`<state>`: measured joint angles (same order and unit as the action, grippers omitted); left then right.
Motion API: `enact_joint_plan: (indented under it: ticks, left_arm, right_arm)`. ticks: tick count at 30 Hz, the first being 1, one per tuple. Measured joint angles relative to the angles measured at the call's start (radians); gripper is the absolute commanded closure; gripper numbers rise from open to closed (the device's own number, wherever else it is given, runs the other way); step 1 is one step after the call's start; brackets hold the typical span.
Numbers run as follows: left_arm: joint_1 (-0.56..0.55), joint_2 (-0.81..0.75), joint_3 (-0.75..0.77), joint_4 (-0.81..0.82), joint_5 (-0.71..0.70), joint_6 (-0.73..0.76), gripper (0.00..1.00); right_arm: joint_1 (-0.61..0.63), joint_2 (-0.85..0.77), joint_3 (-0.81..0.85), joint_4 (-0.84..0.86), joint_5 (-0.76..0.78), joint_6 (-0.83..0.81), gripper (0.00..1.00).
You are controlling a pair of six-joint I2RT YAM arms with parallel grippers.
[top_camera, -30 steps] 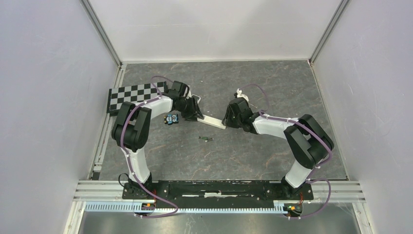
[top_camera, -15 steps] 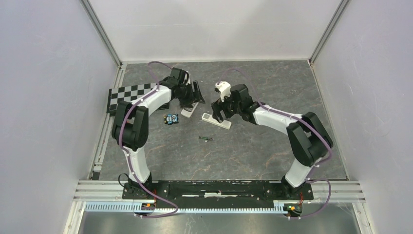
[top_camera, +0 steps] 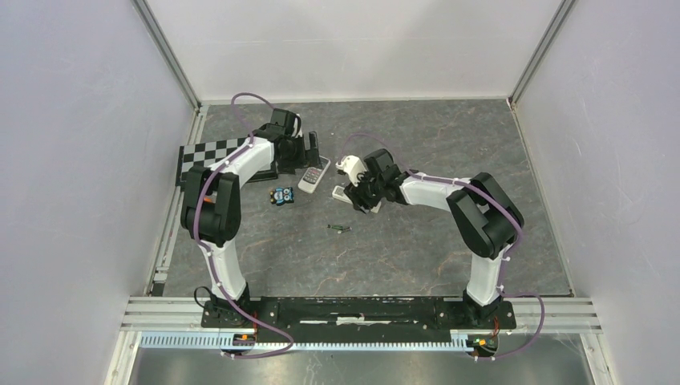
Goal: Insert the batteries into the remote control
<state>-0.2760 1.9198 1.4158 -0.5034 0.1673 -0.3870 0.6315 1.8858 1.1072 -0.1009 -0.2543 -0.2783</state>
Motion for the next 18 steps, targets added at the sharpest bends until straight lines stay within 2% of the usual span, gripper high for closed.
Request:
enact_joint_plan:
  ticks: [3, 5, 10, 18]
  left_arm:
    - [0.000, 0.000, 0.005, 0.001, -0.034, 0.055, 0.00]
    - [-0.001, 0.000, 0.006, 0.006, -0.039, 0.086, 0.00]
    - [-0.005, 0.011, 0.013, 0.011, -0.037, 0.142, 0.00]
    - [-0.037, 0.106, 0.048, -0.002, -0.097, 0.201, 0.00]
  right_arm:
    - [0.008, 0.005, -0.001, 0.021, 0.042, 0.034, 0.65]
    - [0.009, 0.004, -0.009, 0.050, 0.077, 0.064, 0.68]
    - [-0.035, -0.031, -0.067, 0.113, 0.201, 0.190, 0.70]
    - [-0.205, -0.139, -0.182, 0.141, 0.399, 0.383, 0.68]
